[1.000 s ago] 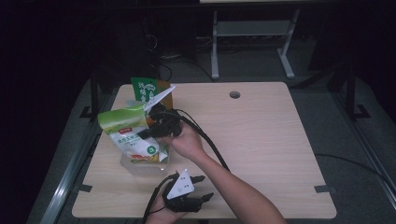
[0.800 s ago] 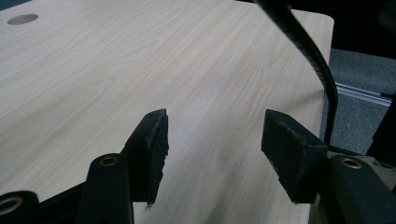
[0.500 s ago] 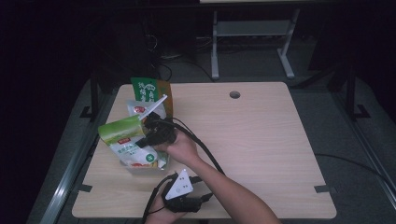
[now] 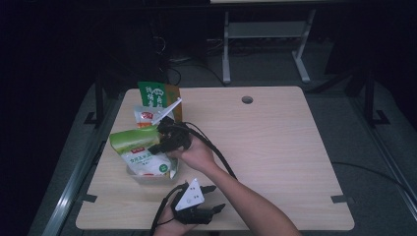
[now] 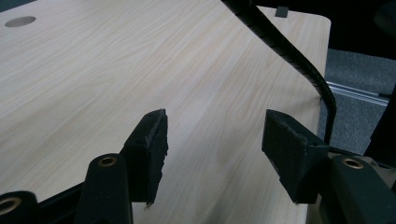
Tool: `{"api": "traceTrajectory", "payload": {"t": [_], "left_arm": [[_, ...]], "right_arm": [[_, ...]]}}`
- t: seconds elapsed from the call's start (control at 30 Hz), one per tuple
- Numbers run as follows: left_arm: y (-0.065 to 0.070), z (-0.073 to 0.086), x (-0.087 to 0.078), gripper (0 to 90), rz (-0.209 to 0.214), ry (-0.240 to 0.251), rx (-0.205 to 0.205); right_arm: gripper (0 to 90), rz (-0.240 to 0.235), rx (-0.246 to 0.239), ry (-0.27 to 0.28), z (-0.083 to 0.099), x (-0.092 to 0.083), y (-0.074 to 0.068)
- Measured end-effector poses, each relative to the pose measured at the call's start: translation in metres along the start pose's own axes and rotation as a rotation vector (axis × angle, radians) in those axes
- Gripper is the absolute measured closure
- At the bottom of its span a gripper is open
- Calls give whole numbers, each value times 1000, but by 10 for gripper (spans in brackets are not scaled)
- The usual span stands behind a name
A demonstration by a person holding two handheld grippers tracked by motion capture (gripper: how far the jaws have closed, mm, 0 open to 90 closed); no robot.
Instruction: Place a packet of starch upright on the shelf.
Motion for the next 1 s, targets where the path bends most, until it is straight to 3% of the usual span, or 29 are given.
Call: {"api": "traceTrajectory", "payload": {"t": [0.37, 0.43, 0.5, 0.63, 0.67, 0.73, 0.87, 1.0], "left_arm": [[-3, 0, 1, 399, -2, -4, 1], [-1, 0, 1, 396, -2, -4, -23], [-1, 0, 2, 392, -3, -5, -26], [-1, 0, 2, 390, -2, -6, -29], [-2, 1, 3, 390, -3, -14, -21], [-2, 2, 3, 388, -2, -15, -22], [-3, 1, 4, 381, -1, -21, -34], [-5, 2, 4, 368, -7, -23, -43]], "right_arm": [[876, -18, 33, -34, 20, 0, 3], [877, -20, 31, -32, 22, 0, 4], [850, -25, 50, -37, 27, -1, 5], [786, -11, 36, -33, 27, -4, 7], [769, -25, 46, 5, 23, -9, 6], [802, -33, 53, 25, 22, -13, 6], [857, -33, 46, 2, 26, -11, 6], [859, -44, 54, 11, 27, -10, 6]]}}
Point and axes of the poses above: each handheld gripper's, and its own axes: x roughly forward along the jaws, z roughly out of its underside, y roughly to its right, the point moved 10 cm from there along x, roughly forward along the jaws, and after that the axes turned 14 degrees about -z, right-handed, at the moved point
